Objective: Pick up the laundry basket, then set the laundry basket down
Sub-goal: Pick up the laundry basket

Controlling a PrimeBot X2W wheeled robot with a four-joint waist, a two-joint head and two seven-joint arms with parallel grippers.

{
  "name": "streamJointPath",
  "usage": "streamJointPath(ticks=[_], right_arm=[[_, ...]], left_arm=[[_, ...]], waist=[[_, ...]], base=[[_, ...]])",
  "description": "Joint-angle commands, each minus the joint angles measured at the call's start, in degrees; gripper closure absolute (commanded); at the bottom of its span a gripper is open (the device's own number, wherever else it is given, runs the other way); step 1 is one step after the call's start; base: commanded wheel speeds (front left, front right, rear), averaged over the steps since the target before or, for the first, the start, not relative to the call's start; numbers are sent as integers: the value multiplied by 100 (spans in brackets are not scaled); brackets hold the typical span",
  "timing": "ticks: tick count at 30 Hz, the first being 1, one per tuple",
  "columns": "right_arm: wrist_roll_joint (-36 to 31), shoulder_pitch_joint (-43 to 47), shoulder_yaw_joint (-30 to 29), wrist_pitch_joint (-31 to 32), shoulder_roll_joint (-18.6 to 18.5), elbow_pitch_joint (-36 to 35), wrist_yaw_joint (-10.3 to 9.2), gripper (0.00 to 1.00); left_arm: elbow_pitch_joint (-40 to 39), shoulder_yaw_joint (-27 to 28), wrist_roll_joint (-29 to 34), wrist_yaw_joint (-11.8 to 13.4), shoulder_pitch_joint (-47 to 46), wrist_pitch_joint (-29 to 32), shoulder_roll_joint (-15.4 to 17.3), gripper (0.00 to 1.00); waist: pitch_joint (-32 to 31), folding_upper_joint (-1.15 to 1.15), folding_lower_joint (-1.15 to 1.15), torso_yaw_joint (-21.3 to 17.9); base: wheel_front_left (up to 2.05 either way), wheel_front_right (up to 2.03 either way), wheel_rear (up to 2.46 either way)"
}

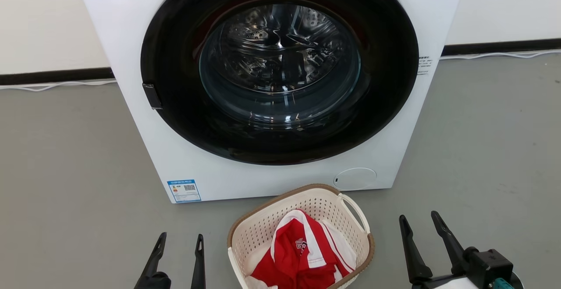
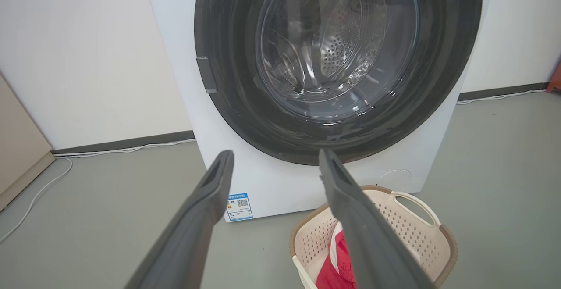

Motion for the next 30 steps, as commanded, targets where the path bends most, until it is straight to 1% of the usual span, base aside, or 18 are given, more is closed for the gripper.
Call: streamJointPath(ticks=[1,7,11,22,23,30], right_arm=[[-49,-139,131,-78,-56,-152,41,0],[-25,-222,119,-78,-56,-137,41,0],[0,-345,79,-78,-56,-130,41,0],[-74,-1063,-54,-78,-56,-266,41,0],[-106,-1217,-63,-78,-56,-296,41,0],[-154,-1779,-82,-78,-56,-407,41,0]], left_arm=[[-144,207,38,-42,-216,-78,-20,0],[-86,296,-93,-89,-282,-78,-73,0],[-2,396,-286,-144,-405,-78,-139,0],[407,638,-463,-241,-1253,-78,-250,0],[537,653,-480,-253,-1453,-78,-260,0],[1206,688,-600,-304,-2177,-78,-277,0]], waist=[[22,0,0,-1],[204,0,0,-10],[493,0,0,-17],[1744,0,0,-74],[1982,0,0,-77],[2756,0,0,-88]], base=[[0,0,0],[0,0,0],[0,0,0],[0,0,0],[0,0,0],[0,0,0]])
